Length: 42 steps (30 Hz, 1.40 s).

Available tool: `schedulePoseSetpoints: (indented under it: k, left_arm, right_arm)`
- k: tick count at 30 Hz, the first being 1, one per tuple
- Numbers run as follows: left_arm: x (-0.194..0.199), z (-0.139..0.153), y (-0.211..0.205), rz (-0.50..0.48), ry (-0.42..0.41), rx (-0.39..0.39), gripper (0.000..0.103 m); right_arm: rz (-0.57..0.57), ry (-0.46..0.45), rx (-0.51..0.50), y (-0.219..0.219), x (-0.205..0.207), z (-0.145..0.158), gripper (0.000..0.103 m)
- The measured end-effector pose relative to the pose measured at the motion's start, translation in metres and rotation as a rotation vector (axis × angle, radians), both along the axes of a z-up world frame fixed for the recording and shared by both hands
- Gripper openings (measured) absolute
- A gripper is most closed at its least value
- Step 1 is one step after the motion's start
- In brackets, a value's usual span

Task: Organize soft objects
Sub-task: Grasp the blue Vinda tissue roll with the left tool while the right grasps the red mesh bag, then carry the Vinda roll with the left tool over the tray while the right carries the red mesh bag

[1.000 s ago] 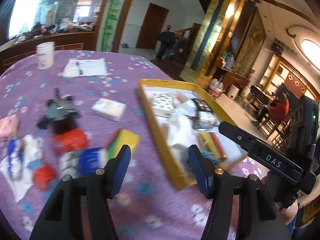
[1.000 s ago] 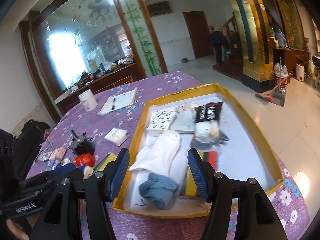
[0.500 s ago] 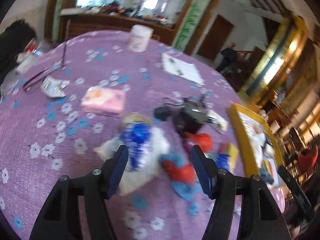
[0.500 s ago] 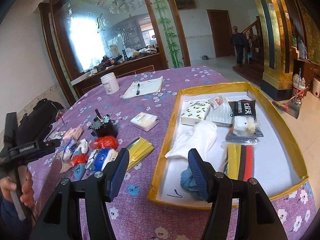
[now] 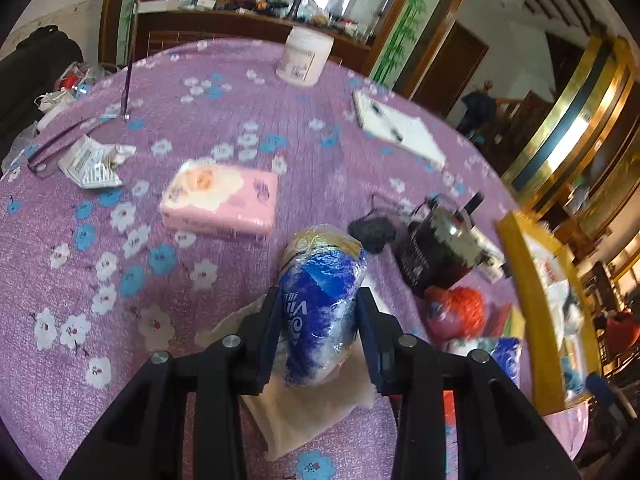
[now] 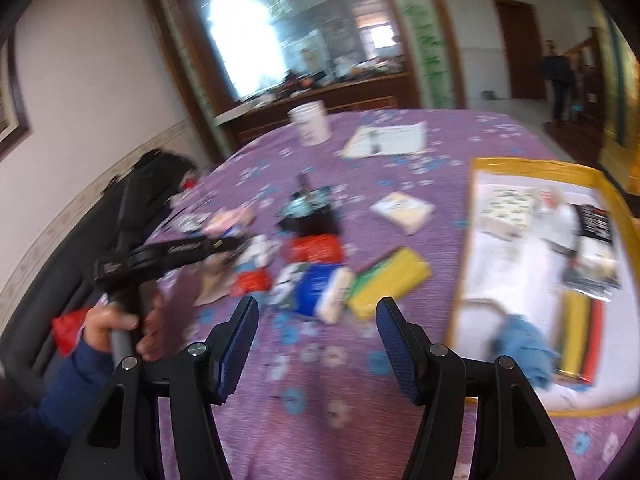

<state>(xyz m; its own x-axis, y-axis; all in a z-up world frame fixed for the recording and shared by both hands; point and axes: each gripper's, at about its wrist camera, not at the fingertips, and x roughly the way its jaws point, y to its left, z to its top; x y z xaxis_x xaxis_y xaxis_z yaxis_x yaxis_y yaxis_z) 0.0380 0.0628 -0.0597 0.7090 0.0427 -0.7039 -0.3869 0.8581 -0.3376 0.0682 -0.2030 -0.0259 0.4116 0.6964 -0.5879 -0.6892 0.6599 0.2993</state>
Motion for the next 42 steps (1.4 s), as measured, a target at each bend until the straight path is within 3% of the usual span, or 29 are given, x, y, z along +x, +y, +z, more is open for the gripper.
schedulePoseSetpoints:
  k: [4,7,16,18,25,32,42]
  left_arm:
    - [-0.012,0.015,0.002,0.018,-0.091,0.014,0.036]
    - [-0.017,0.021,0.005,0.027,-0.128,0.015,0.036]
    - [-0.02,0.023,0.006,-0.001,-0.145,-0.012,0.036]
    - [-0.019,0.025,0.001,-0.02,-0.151,0.001,0.036]
    - [-0.019,0.026,-0.003,-0.035,-0.164,0.014,0.036]
    - [-0.014,0.023,-0.005,-0.052,-0.148,0.003,0.036]
    - [-0.009,0.02,-0.01,-0.092,-0.137,-0.014,0.036]
  right_arm:
    - [0.17,-0.005,-0.064,0.059,-0.008,-0.005,0.066]
    - [0.206,-0.046,-0.167,0.101,-0.006,-0.016,0.065]
    - [0.259,-0.077,-0.364,0.171,0.012,-0.066,0.035]
    - [0.255,-0.082,-0.343,0.167,0.013,-0.068,0.029]
    - [0.154,-0.087,-0.071,0.118,0.039,-0.034,0.028]
    - [0.069,-0.064,0.006,0.099,0.063,-0.026,0.028]
    - [0.027,-0.027,0.033,0.09,0.073,-0.024,0.028]
